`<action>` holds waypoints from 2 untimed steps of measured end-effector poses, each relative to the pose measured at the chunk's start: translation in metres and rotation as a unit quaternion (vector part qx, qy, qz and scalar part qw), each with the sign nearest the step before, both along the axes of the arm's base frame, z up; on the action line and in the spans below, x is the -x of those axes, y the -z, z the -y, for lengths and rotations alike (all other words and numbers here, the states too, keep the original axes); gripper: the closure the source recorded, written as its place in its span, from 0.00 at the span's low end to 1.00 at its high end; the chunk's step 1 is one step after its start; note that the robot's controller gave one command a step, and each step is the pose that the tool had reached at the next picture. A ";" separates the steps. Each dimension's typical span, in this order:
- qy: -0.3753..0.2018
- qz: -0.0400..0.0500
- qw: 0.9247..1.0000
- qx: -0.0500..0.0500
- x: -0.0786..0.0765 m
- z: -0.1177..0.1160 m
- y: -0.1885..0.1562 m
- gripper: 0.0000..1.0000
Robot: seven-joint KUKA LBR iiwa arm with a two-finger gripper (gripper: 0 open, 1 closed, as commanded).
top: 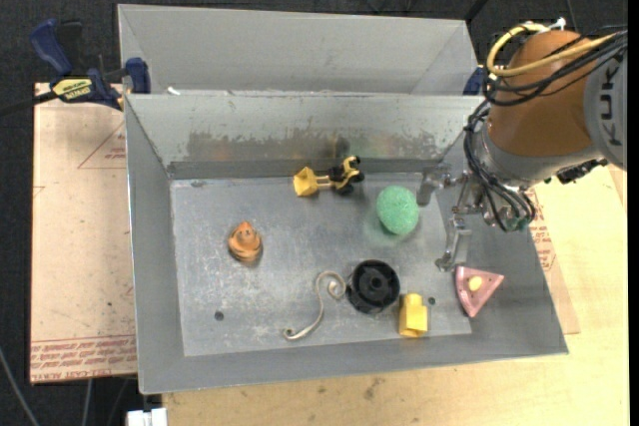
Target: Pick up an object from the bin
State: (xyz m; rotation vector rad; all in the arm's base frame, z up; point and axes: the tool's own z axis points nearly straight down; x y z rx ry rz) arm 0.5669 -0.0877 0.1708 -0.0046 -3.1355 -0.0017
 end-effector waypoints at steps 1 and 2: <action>-0.001 0.004 1.000 0.000 -0.001 0.000 -0.005 0.00; -0.019 0.008 1.000 0.001 -0.006 -0.025 0.042 0.00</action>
Offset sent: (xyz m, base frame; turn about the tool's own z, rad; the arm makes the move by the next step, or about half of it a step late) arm 0.0063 0.0559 -0.1008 -0.0808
